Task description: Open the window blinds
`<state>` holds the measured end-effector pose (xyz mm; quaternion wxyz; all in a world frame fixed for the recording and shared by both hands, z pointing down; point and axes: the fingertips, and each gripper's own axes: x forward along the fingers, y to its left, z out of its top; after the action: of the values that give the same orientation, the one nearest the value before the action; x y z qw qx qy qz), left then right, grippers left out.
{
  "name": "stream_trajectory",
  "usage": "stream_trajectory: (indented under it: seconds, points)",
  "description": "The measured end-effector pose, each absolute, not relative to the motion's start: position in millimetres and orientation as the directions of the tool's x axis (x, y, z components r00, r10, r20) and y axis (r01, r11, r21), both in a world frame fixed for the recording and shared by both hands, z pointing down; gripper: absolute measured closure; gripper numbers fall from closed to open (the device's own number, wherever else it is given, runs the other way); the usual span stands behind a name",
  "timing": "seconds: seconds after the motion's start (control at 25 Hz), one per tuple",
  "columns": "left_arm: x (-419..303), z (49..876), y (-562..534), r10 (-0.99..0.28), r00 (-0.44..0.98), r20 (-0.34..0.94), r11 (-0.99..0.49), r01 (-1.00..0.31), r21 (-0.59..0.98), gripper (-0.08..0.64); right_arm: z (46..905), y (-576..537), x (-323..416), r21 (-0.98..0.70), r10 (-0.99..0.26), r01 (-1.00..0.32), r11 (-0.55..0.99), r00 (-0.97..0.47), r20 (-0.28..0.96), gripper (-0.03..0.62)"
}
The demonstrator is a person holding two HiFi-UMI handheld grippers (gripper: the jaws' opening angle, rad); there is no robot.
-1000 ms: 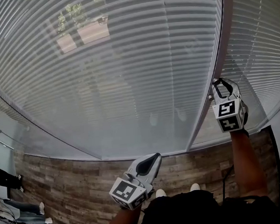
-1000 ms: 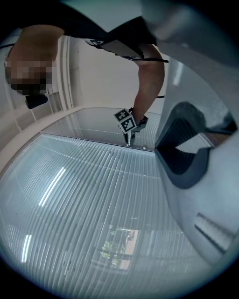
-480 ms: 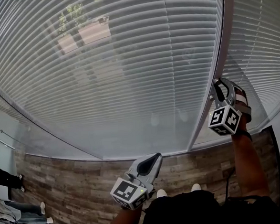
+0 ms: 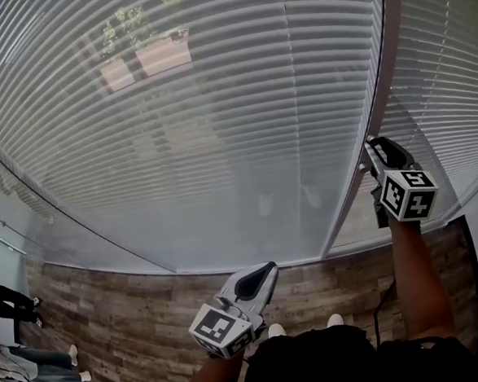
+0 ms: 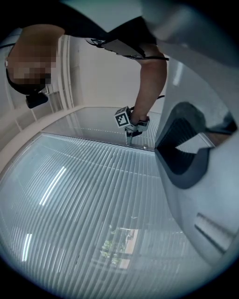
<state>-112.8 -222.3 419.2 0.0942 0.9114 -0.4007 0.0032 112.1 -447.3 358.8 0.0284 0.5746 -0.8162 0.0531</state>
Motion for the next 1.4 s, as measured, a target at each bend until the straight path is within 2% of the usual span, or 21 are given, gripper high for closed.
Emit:
stream_trajectory:
  seconds: [0.08,0.12,0.24,0.36,0.48,0.56,0.64,0.76,0.84,1.04,1.24,1.4]
  points:
    - [-112,419,-222,-0.728,0.682,0.071,-0.666,-0.727,0.168,0.56,357,-449,116,-0.104,-0.935,-0.939,0.329,-0.339,0.102,0.402]
    - [-111,420,-221,-0.726,0.684,0.07,-0.667,-0.725,0.169,0.56,356,-448,118,-0.06,-0.941,-0.946,0.317,-0.322,0.103,0.402]
    - [-111,420,-220,-0.723,0.686,0.077,-0.669,-0.724,0.169,0.56,353,-445,119,0.252,-0.965,-0.933,0.257,-0.236,0.111,0.397]
    - [-112,419,-220,-0.725,0.685,0.072,-0.669,-0.725,0.164,0.56,356,-444,111,0.54,-0.979,-0.816,0.205,-0.163,0.124,0.399]
    - [-111,420,-219,-0.724,0.686,0.079,-0.669,-0.725,0.167,0.56,364,-445,106,0.753,-0.988,-0.64,0.153,-0.083,0.13,0.413]
    - [-111,421,-219,-0.723,0.687,0.075,-0.67,-0.723,0.17,0.56,367,-447,107,0.83,-0.992,-0.545,0.122,-0.042,0.118,0.43]
    - [-111,420,-220,-0.724,0.687,0.068,-0.669,-0.723,0.174,0.56,368,-448,109,0.854,-0.994,-0.509,0.111,-0.034,0.109,0.442]
    - [-110,421,-218,-0.72,0.69,0.076,-0.67,-0.719,0.185,0.56,367,-448,109,0.851,-0.993,-0.513,0.117,-0.042,0.111,0.443]
    - [-110,419,-218,-0.721,0.69,0.07,-0.671,-0.719,0.183,0.56,366,-448,109,0.806,-0.991,-0.576,0.135,-0.061,0.122,0.445]
    - [-112,419,-217,-0.724,0.686,0.074,-0.667,-0.724,0.179,0.56,364,-446,110,0.576,-0.976,-0.79,0.21,-0.139,0.165,0.446]
    - [-112,425,-216,-0.723,0.687,0.078,-0.666,-0.722,0.187,0.56,365,-446,112,0.329,-0.961,-0.907,0.263,-0.217,0.169,0.446]
    - [-112,415,-218,-0.727,0.683,0.076,-0.664,-0.726,0.179,0.56,360,-448,116,0.111,-0.948,-0.95,0.292,-0.273,0.162,0.446]
